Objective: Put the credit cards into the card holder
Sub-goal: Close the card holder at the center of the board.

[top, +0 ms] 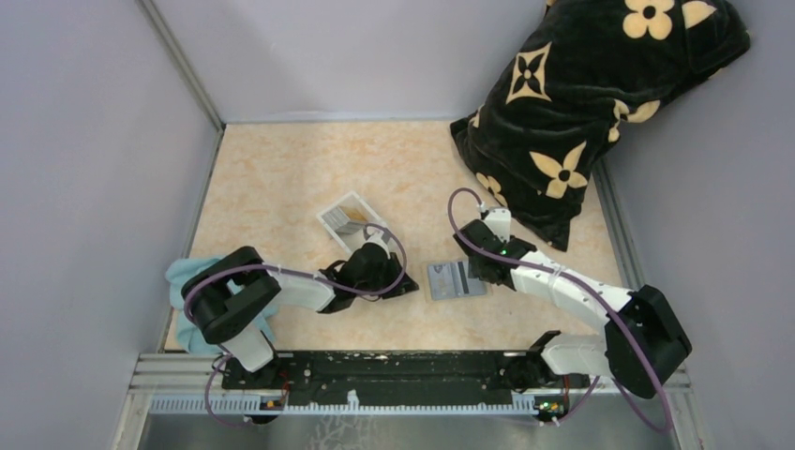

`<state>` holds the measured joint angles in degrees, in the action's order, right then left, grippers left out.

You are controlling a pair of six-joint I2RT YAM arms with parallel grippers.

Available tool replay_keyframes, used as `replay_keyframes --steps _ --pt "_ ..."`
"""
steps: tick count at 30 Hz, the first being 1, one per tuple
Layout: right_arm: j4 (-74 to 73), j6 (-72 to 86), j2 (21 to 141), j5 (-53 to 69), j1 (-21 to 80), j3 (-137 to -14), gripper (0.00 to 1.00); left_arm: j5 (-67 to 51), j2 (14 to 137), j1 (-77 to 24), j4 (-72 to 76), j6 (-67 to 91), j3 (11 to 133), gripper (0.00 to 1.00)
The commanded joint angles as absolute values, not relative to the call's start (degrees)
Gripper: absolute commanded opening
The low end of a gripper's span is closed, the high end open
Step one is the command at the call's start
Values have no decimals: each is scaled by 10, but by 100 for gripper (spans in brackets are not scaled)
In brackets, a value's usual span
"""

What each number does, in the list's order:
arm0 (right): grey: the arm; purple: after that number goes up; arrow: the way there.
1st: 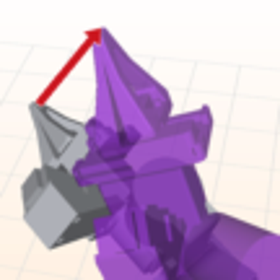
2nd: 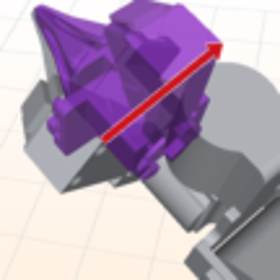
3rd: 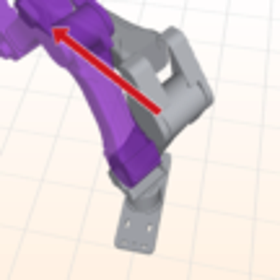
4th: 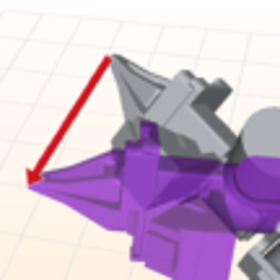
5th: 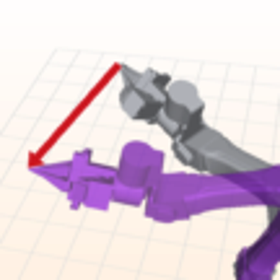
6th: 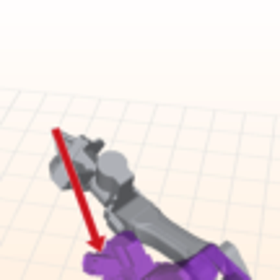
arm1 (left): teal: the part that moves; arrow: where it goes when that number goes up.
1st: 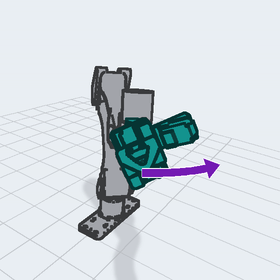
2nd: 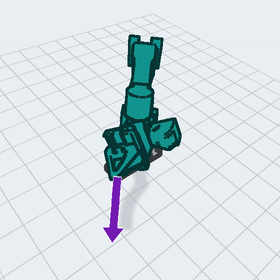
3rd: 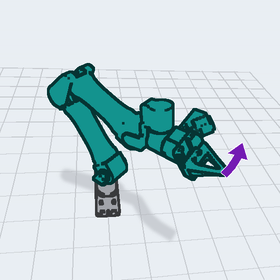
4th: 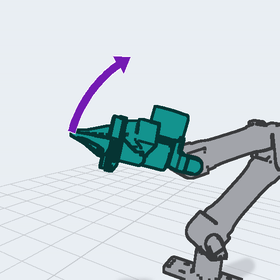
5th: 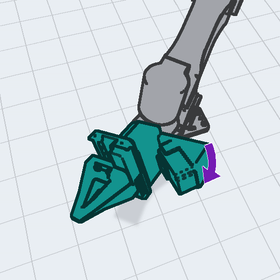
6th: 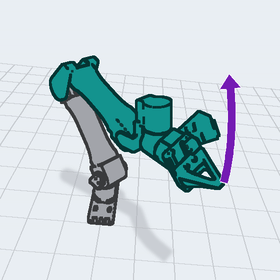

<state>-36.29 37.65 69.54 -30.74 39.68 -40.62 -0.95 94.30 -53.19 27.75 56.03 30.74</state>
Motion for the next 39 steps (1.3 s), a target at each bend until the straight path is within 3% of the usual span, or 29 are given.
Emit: replay_keyframes --steps 1,24,27,32,39 --pt "-345 368 702 -316 384 -403 50 5 965 -521 218 535 297 19" --pt "-295 344 752 -299 347 -401 34 -16 1000 -518 243 545 297 19" --pt "-295 344 754 -301 346 -402 25 -18 1003 -518 243 546 298 19" --pt "-307 345 753 -295 345 -410 0 -26 1016 -518 245 549 300 20" --pt "-319 343 729 -291 345 -412 0 -35 1031 -519 250 562 288 19"
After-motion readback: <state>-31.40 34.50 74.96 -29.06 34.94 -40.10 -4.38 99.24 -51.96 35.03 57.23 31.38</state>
